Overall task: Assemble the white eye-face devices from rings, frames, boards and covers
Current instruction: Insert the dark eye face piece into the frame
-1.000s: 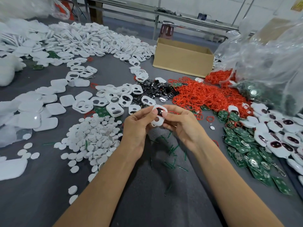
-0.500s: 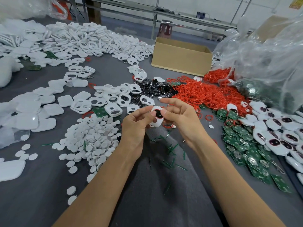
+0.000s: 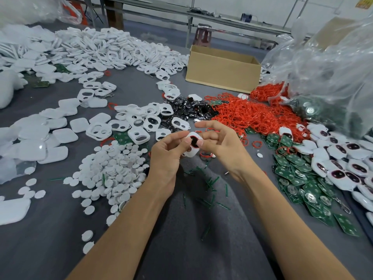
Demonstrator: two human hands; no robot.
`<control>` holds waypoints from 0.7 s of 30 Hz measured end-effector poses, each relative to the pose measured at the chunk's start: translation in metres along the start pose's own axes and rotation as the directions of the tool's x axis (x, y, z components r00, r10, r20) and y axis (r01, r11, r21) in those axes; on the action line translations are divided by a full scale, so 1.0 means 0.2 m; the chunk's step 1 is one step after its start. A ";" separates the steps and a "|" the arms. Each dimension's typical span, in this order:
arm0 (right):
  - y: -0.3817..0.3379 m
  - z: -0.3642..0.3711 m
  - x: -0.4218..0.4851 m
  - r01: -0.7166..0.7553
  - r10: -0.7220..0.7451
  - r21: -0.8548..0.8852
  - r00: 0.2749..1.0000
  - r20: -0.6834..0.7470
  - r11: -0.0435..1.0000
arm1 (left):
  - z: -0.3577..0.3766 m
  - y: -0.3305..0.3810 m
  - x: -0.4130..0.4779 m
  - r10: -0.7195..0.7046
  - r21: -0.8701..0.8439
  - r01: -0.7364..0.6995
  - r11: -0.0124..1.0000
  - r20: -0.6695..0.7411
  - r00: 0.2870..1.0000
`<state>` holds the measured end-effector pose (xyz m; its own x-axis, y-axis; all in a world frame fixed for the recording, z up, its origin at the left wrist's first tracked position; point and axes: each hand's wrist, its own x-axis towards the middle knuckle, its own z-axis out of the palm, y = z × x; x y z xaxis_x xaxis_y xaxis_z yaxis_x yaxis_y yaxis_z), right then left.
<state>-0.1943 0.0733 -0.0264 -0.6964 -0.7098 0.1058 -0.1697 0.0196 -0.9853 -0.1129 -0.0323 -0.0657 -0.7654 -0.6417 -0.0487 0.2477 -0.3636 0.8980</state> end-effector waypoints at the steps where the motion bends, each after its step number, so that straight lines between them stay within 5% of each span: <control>1: 0.00 0.00 0.00 0.007 -0.007 -0.001 1.000 -0.001 1.000 | 0.00 0.00 0.00 -0.006 0.011 0.006 1.000 0.005 1.000; 12: 0.03 -0.02 0.02 -0.014 0.016 0.223 1.000 -0.010 0.975 | 0.00 0.02 -0.01 -0.035 -0.227 0.046 0.973 0.051 0.998; 17: 0.04 -0.03 0.02 0.009 0.000 0.262 0.999 -0.035 0.965 | 0.02 0.01 -0.02 0.248 0.109 -0.242 0.964 -0.048 0.967; 21: 0.02 -0.06 0.01 0.051 -0.045 0.198 0.998 -0.036 0.979 | 0.02 0.00 -0.03 0.242 0.158 -0.236 0.959 -0.016 0.970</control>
<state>-0.2058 0.0803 -0.0285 -0.7126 -0.6844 0.1543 -0.0637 -0.1560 -0.9857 -0.1111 -0.0262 -0.0629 -0.6732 -0.7212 0.1629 0.3243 -0.0900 0.9417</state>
